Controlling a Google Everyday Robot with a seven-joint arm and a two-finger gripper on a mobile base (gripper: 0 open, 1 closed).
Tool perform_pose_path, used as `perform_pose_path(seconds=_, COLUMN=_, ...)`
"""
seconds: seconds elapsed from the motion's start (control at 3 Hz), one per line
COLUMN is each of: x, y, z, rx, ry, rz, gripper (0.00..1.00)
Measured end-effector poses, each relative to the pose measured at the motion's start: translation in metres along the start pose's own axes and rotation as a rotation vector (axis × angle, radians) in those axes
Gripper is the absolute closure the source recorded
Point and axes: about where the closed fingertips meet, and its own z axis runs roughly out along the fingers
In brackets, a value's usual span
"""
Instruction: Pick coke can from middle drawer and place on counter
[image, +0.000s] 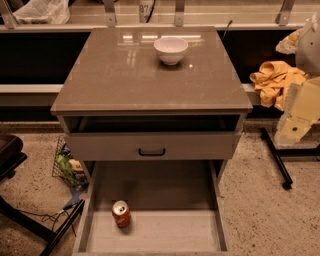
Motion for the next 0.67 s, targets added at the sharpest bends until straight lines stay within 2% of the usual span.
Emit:
perform_pose_path(seconds=0.33, x=-0.0014, y=-0.0014, z=0.0012, rx=0.001, ry=-0.012, rz=0.000, gripper=0.00)
perform_pose_path(seconds=0.67, x=-0.0066, y=-0.0065, z=0.0058, rx=0.003, ry=-0.057, rz=0.000, gripper=0.00)
